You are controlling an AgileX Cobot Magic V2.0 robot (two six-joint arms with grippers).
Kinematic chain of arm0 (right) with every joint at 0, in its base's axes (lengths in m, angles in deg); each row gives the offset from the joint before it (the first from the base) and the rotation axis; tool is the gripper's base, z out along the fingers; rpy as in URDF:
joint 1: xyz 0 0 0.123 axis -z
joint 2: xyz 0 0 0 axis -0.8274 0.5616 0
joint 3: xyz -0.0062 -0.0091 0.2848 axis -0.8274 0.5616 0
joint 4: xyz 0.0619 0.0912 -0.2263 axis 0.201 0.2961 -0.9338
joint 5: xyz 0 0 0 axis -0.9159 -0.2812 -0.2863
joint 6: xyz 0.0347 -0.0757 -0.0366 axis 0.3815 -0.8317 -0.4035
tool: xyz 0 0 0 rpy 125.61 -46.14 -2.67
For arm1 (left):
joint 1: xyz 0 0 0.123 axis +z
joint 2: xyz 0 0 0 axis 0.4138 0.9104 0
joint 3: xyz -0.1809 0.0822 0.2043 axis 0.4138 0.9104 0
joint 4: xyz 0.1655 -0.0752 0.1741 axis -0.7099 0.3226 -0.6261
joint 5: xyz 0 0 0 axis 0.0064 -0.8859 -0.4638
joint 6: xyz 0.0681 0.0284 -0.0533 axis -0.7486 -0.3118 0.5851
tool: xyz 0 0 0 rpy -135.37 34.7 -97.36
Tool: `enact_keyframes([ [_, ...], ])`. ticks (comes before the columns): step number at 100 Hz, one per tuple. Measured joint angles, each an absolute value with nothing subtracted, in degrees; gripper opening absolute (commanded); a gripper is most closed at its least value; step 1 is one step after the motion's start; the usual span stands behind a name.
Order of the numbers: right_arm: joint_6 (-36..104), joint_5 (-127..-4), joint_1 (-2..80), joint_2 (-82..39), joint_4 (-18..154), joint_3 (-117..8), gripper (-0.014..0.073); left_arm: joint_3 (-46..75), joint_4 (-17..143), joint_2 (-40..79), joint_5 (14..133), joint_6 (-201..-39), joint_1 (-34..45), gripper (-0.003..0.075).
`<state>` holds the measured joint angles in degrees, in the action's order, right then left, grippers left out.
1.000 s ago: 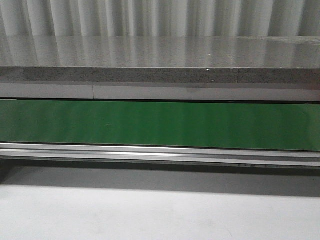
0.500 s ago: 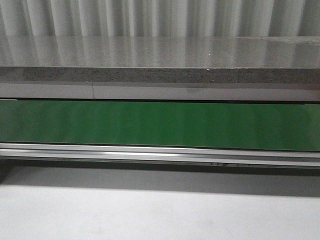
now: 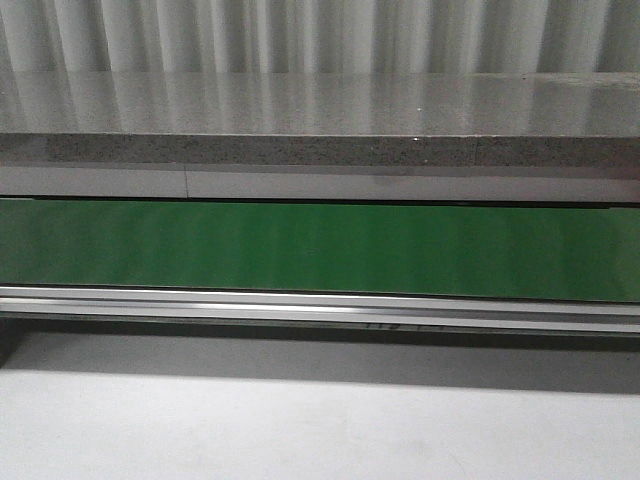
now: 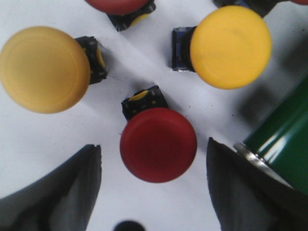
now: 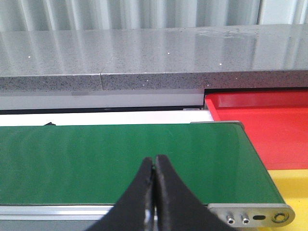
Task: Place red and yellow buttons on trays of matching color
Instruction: 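Grasp a red push-button from the pile with the left gripper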
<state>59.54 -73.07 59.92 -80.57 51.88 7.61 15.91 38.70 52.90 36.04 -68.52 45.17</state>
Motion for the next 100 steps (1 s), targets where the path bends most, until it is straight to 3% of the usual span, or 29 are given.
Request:
enact_keyframes([
  [28,59.54,-73.07,59.92,-80.57,51.88,7.61,-0.0065,15.28,39.12,57.11,39.33,-68.52,45.17,0.0443],
  [49,59.54,-73.07,59.92,-80.57,51.88,7.61,-0.0065,15.28,39.15,57.56,40.66,-68.52,45.17,0.0211],
  [62,59.54,-73.07,59.92,-80.57,51.88,7.61,-0.0065,15.28,39.15,57.56,40.66,-68.52,45.17,0.0130],
  [100,59.54,-73.07,59.92,-80.57,51.88,7.61,-0.0065,15.01,39.15,47.56,37.05,-73.47,45.17,0.0122],
])
